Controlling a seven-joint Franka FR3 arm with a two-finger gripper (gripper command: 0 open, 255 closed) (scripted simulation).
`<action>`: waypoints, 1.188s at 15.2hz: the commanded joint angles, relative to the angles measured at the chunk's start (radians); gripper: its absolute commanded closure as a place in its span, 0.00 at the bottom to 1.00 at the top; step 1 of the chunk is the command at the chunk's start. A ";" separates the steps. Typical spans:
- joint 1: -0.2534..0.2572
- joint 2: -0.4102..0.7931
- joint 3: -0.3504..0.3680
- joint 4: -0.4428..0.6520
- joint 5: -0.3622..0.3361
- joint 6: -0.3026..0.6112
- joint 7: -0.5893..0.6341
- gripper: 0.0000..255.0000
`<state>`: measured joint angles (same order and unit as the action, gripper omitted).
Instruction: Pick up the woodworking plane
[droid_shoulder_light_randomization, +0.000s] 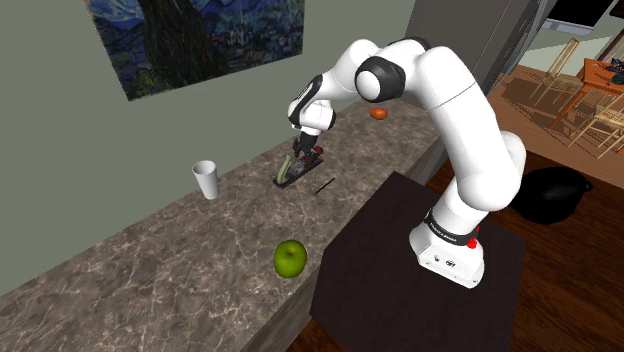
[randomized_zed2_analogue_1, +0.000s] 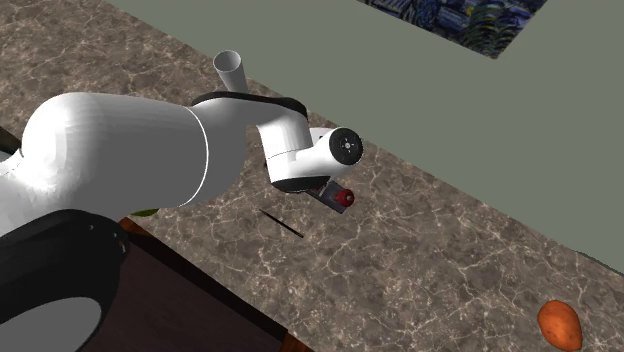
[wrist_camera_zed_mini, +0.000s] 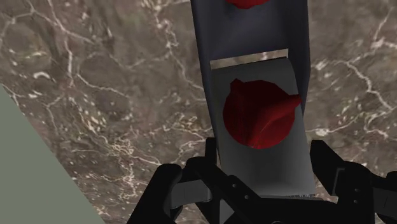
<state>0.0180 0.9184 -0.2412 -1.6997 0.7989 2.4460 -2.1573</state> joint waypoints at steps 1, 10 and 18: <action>0.000 0.001 0.000 0.000 0.001 0.000 0.001 1.00; 0.018 -0.070 -0.024 -0.040 -0.023 -0.031 0.024 1.00; 0.042 -0.161 -0.057 -0.082 -0.060 -0.077 0.059 1.00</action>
<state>0.0552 0.7706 -0.2932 -1.7774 0.7446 2.3759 -2.1058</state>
